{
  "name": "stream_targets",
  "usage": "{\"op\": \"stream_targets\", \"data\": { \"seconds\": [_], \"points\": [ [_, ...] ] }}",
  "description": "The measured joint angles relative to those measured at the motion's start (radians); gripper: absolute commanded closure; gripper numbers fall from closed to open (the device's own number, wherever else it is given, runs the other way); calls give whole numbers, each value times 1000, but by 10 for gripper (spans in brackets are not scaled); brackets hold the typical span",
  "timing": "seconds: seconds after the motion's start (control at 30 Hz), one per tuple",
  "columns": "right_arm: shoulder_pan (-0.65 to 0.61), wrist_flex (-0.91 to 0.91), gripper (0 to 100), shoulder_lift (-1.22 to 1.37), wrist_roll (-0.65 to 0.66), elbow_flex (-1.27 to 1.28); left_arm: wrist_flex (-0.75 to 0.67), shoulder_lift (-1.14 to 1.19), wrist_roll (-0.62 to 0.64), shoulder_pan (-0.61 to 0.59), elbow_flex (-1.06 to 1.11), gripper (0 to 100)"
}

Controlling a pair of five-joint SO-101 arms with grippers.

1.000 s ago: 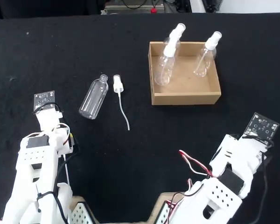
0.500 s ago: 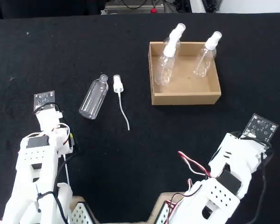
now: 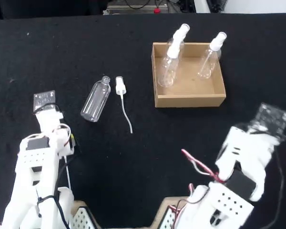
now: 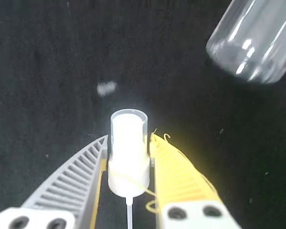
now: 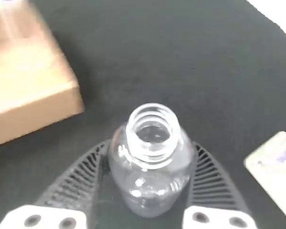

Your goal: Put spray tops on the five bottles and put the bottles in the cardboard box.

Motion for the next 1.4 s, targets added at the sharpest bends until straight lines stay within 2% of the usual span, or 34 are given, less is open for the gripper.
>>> {"op": "stream_targets", "data": {
  "seconds": [0.1,0.17,0.37,0.5,0.63,0.73,0.97,1.07,1.27,1.4],
  "points": [
    [-193,161,851,0,0,-120,0,0,0,0,-61,920],
    [-350,207,852,0,2,-158,0,0,0,0,-103,920],
    [-812,163,851,0,2,-166,61,0,9,0,-261,920],
    [-1008,60,852,0,0,-121,183,-21,55,0,-423,920],
    [-1108,12,852,0,2,-87,293,-106,64,8,-572,920],
    [-1142,6,851,0,0,-52,328,-199,72,58,-638,920],
    [-1155,6,851,0,-6,14,331,-408,117,325,-667,920],
    [-1155,6,851,0,-44,15,295,-470,117,436,-667,920],
    [-1155,6,851,0,-64,15,187,-509,118,562,-667,920],
    [-1155,6,851,0,-64,15,43,-512,118,640,-644,921]
  ]
}}
